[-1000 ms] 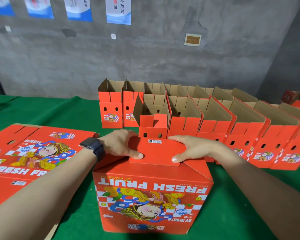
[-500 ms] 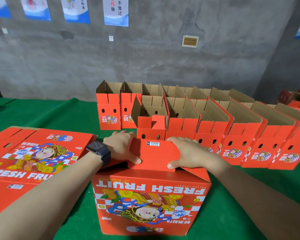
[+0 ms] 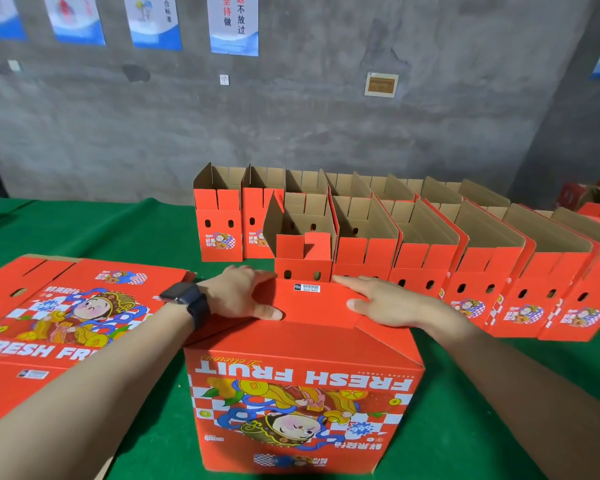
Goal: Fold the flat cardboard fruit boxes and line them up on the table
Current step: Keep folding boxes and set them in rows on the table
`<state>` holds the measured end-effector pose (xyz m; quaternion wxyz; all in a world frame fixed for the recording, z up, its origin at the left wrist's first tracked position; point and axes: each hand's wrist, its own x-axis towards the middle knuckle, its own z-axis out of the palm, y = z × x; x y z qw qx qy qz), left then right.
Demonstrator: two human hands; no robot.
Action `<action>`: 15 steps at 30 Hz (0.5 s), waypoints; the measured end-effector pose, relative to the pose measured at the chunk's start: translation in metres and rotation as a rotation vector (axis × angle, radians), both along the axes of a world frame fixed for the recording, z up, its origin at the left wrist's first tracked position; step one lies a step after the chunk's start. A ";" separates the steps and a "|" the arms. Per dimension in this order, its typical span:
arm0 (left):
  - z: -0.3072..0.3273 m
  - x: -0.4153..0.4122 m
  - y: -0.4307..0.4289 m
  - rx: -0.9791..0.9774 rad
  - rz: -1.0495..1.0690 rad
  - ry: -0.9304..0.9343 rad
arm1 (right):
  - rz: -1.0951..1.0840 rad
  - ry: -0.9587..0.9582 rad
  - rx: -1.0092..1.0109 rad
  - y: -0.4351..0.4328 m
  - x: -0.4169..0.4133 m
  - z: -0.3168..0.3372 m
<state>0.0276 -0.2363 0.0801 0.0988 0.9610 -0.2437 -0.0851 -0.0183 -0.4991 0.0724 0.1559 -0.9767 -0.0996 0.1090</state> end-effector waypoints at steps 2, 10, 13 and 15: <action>-0.001 0.001 0.002 -0.011 -0.029 -0.009 | -0.024 -0.022 0.034 0.001 0.001 -0.001; -0.004 0.005 0.007 -0.123 -0.022 -0.072 | -0.088 -0.246 -0.087 0.010 -0.003 -0.015; -0.012 0.006 0.005 -0.078 0.023 -0.129 | -0.135 -0.278 -0.212 0.015 -0.003 -0.019; -0.015 0.007 0.005 -0.121 0.072 -0.139 | -0.171 -0.267 -0.216 0.014 -0.003 -0.020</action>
